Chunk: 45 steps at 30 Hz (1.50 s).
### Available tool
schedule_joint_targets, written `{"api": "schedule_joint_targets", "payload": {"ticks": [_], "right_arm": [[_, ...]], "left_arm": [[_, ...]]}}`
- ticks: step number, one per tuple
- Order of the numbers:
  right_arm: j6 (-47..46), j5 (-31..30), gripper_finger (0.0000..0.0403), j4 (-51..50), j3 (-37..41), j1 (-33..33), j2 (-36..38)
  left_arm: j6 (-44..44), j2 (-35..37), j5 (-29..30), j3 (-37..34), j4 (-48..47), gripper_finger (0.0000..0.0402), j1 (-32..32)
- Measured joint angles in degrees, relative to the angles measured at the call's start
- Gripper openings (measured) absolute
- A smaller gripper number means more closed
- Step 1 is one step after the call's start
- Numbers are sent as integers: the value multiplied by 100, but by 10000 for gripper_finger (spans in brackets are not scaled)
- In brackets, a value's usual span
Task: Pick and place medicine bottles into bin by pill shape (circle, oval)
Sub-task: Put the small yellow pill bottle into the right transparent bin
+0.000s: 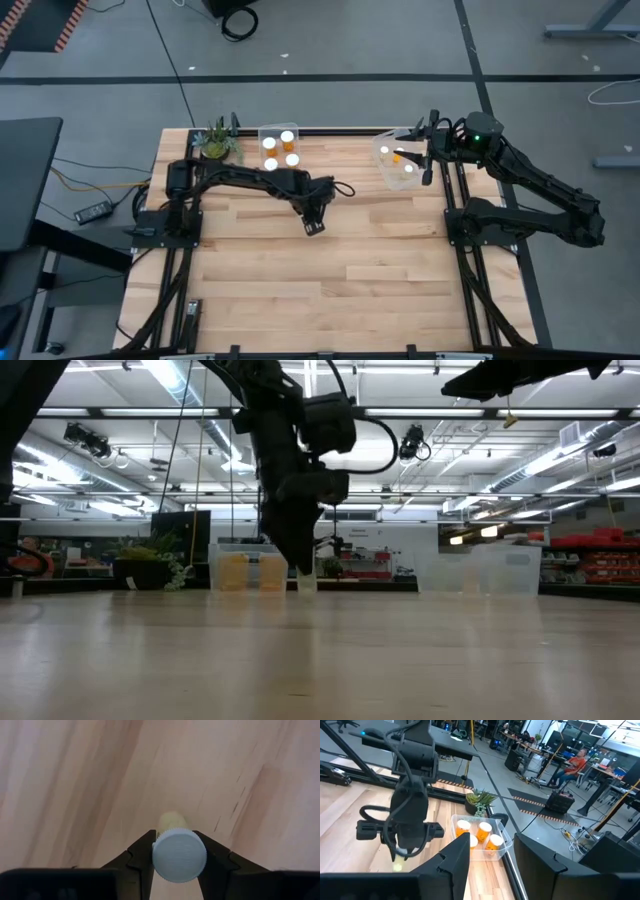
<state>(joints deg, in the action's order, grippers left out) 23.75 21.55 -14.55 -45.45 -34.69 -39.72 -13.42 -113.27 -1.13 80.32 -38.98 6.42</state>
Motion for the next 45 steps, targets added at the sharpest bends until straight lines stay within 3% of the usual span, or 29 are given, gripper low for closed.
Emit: {"api": "schedule_joint_targets", "payload": {"ticks": [7, 19, 26, 31, 38, 45], "right_arm": [[0, 2, 161, -2, 0, 1, 1], [1, 1, 161, -10, 0, 0, 0], [4, 1, 161, -85, 0, 0, -95], [46, 12, 161, -79, 0, 0, -353], [117, 17, 161, -74, 0, 0, -675], [140, 73, 161, 9, 0, 131, -814]], "left_arm": [[91, -97, 1, -5, 94, 130, -26], [277, -73, 44, -5, 144, 224, -26], [384, -66, 45, 261, -336, 255, -67], [538, -57, 161, 646, -918, 251, -148], [589, 185, 807, 785, -1600, 232, -260], [508, 694, 1205, 780, -1712, 211, -321]]}}
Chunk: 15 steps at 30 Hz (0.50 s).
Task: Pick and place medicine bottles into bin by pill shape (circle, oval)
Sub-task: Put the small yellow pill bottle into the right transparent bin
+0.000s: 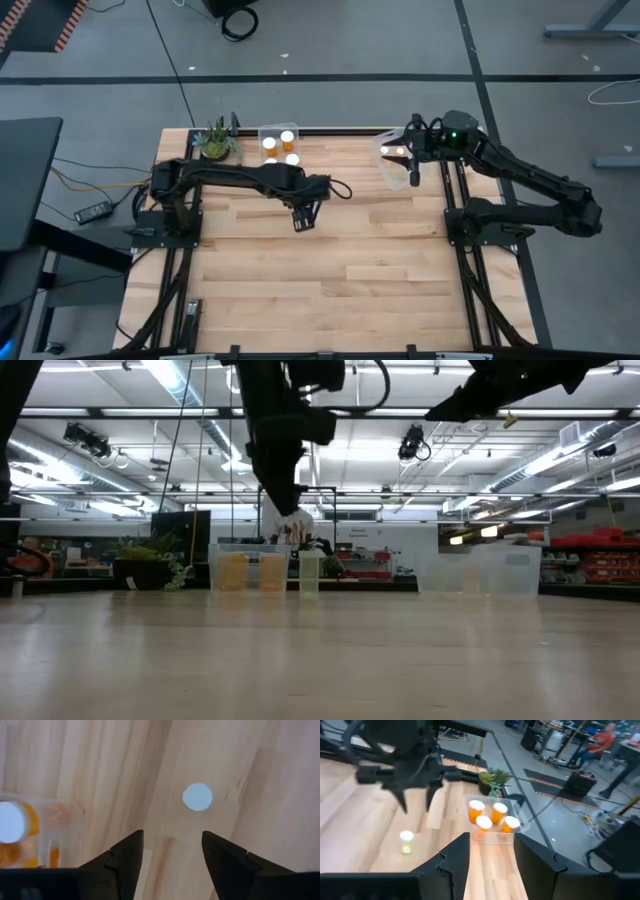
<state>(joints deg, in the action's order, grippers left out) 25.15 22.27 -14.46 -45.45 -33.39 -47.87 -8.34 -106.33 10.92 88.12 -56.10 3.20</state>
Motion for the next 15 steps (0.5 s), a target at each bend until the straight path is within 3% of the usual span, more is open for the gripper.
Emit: {"api": "schedule_joint_targets", "payload": {"ticks": [7, 15], "right_arm": [[0, -118, 161, 39, -251, 445, -352], [-110, -598, 161, 30, -602, 910, -1065]], "left_arm": [[23, 351, 205, -42, 117, 193, 2], [129, 711, 203, -812, 567, 182, 2]]}}
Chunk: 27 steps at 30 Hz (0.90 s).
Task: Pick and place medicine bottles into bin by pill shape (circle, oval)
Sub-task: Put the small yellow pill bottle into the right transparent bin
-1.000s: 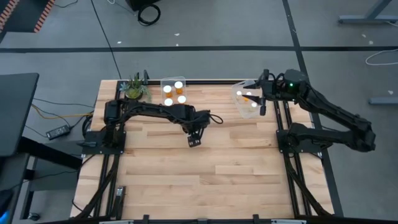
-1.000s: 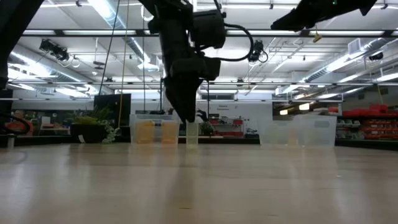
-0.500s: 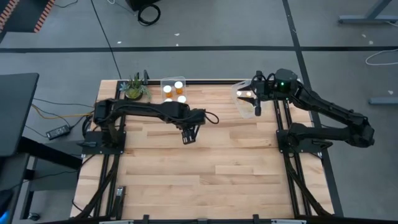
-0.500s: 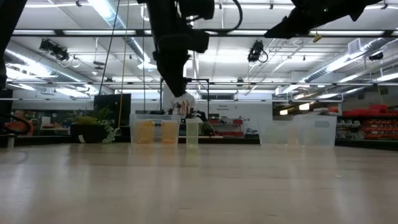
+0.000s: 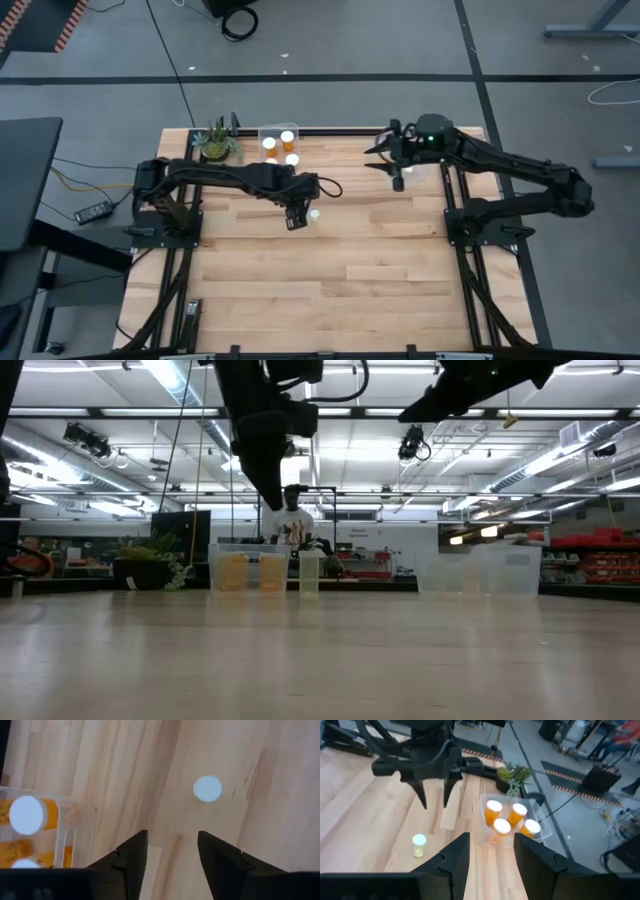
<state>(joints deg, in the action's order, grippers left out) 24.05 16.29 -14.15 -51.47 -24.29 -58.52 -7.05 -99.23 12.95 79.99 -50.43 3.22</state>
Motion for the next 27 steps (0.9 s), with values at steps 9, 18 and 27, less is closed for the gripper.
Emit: {"api": "schedule_joint_targets", "payload": {"ticks": [9, 18, 27], "right_arm": [[-357, -402, 161, -76, -133, 427, -524], [-882, -1020, 161, 81, -133, 1163, -779], [-1427, -1804, 161, -54, -648, 1798, -1406]], "left_arm": [[78, 792, 28, -749, 562, 176, 0], [355, 1756, 145, -1637, 1118, 174, 0], [1006, 2629, 145, -2605, 2105, 174, 16]]}}
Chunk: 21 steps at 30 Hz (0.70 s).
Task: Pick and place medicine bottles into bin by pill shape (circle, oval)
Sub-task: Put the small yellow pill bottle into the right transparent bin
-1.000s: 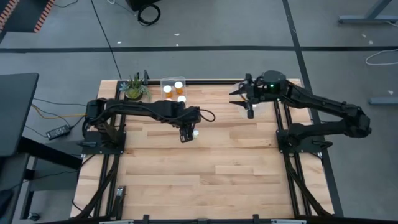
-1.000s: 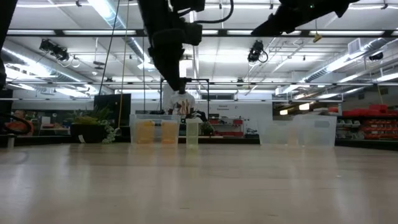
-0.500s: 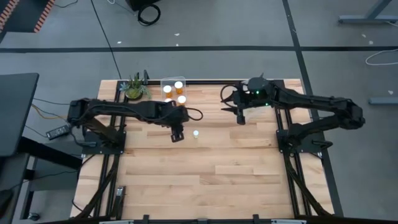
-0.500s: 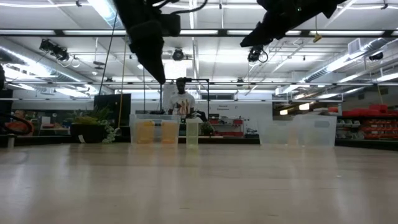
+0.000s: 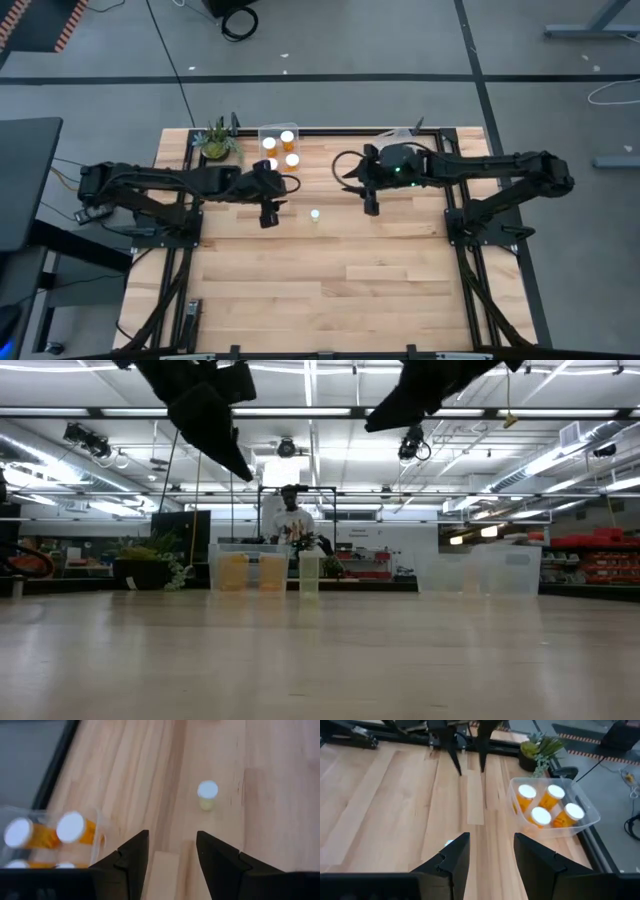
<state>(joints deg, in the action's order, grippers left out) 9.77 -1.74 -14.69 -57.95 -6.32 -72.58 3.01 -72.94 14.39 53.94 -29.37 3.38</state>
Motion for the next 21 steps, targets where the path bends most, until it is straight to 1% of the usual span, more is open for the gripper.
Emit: {"api": "schedule_joint_targets", "payload": {"ticks": [6, 11, 13, 17, 21], "right_arm": [[-315, -284, 161, -363, -696, 299, -749], [-565, -342, 161, -684, -1298, 474, -1404], [-645, -493, 161, -869, -1488, 556, -1627], [-821, -686, 161, -1007, -1832, 662, -1999], [-983, -733, 161, -1092, -2125, 690, -2324]], "left_arm": [[385, 472, -4, -608, 763, 174, 4], [684, 850, -7, -1139, 1452, 178, 2], [746, 1012, -7, -1358, 1771, 182, 4], [824, 1360, -70, -1808, 2306, 189, 0], [954, 1755, -122, -2249, 2644, 193, 4]]}}
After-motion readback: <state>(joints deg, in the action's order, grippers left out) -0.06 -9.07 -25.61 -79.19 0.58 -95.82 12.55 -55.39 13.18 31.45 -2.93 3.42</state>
